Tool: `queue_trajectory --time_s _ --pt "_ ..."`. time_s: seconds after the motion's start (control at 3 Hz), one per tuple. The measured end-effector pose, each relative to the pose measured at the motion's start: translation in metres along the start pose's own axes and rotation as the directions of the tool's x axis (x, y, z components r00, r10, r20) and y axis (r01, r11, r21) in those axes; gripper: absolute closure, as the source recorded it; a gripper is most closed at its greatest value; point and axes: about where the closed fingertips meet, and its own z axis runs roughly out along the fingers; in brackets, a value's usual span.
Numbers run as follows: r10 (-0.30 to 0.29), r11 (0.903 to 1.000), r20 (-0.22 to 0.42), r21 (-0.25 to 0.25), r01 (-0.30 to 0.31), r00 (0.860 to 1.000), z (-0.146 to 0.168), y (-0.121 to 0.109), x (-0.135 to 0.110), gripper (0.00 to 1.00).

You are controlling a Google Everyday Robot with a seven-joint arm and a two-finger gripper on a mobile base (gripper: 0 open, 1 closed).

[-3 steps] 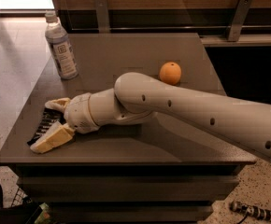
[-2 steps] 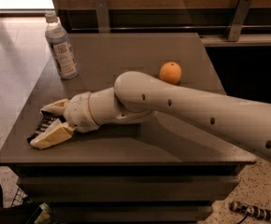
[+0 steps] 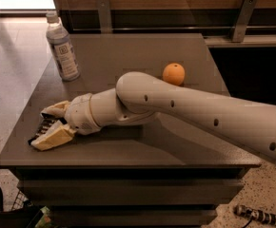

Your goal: Pick rxbar chocolate

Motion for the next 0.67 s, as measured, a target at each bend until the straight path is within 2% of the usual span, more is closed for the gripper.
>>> queue_trajectory --time_s 0.33,0.67 --pt "-0.015 0.9998 0.022 -0.016 0.015 1.0 -0.002 -0.003 -0.007 1.0" --pt "-0.066 0.9974 0.058 -0.026 0.068 0.996 -0.041 -0.013 -0.031 1.0"
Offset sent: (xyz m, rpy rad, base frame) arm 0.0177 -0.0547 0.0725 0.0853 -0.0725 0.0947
